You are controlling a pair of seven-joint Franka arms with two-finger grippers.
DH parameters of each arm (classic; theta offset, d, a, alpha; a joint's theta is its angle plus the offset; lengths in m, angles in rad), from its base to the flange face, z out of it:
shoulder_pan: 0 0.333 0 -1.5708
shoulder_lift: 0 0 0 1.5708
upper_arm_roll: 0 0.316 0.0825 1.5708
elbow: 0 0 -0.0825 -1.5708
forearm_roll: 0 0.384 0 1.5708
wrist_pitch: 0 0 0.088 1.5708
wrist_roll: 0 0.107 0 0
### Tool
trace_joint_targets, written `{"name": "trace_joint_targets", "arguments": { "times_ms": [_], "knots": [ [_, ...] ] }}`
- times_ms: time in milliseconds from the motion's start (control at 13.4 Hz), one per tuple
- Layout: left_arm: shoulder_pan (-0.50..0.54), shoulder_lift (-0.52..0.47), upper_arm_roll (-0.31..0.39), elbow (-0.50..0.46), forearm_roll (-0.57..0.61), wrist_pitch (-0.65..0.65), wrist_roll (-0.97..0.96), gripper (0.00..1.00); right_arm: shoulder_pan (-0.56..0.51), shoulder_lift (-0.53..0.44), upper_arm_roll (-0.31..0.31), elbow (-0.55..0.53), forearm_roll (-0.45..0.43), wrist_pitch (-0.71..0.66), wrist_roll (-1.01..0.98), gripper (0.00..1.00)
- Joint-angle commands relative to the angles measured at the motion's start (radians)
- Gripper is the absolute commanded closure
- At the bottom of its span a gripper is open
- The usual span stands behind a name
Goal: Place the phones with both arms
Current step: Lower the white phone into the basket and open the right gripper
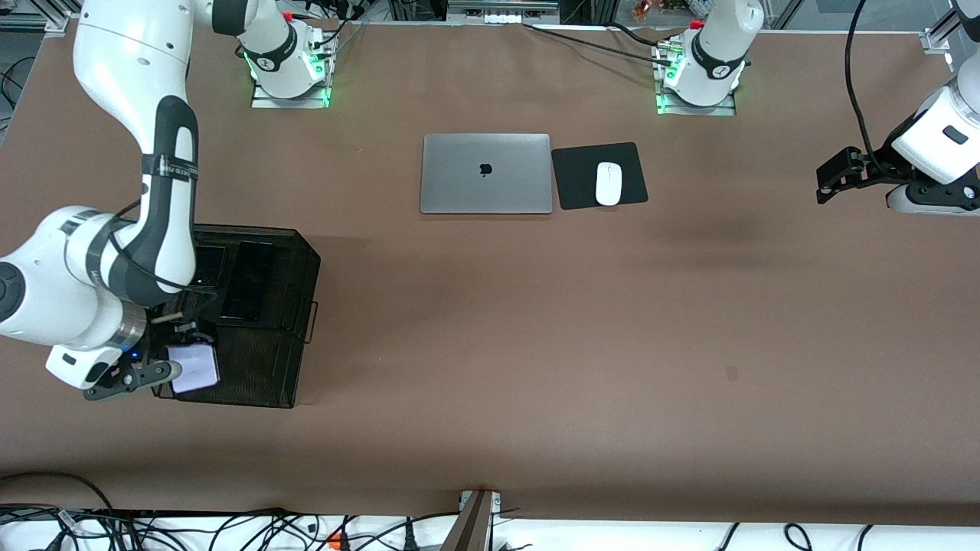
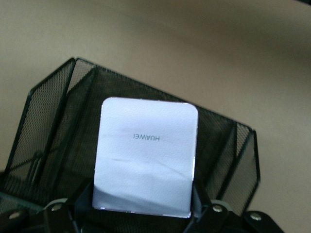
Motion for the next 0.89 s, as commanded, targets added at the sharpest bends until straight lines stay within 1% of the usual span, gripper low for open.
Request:
{"name": "trace_joint_targets", "arguments": {
  "times_ms": [0,75,149,373,447,522,596,671,820],
  "knots": [
    [-0.005,0.007,0.001,0.016,0.010,-0.015,0.015,0.00,-0.052,0.034,0.056,0.024,0.032,0.064,-0.015,0.98],
    [-0.005,0.006,0.003,0.016,0.010,-0.015,0.015,0.00,-0.064,0.041,0.077,0.024,0.035,0.074,-0.014,0.98],
    [-0.005,0.006,0.001,0.016,0.010,-0.015,0.015,0.00,-0.066,0.051,0.085,0.023,0.037,0.074,-0.012,0.98],
    [-0.005,0.006,0.003,0.014,0.010,-0.015,0.015,0.00,-0.066,0.085,0.086,0.018,0.042,0.072,-0.003,0.97],
    [-0.005,0.006,0.003,0.016,0.010,-0.015,0.015,0.00,-0.064,0.085,0.086,0.017,0.049,0.063,0.023,0.86],
    [-0.005,0.006,0.001,0.016,0.010,-0.015,0.015,0.00,-0.060,0.085,0.086,0.017,0.049,0.057,0.054,0.49],
    [-0.005,0.006,0.001,0.016,0.010,-0.015,0.015,0.00,-0.060,0.085,0.086,0.015,0.048,0.046,0.068,0.03],
    [-0.005,0.006,0.001,0.014,0.010,-0.015,0.015,0.00,-0.060,0.076,0.086,0.015,0.048,0.014,0.071,0.00],
    [-0.005,0.006,0.001,0.014,0.010,-0.015,0.013,0.00,-0.052,0.039,0.071,0.023,0.043,-0.073,0.106,0.00]
  ]
}}
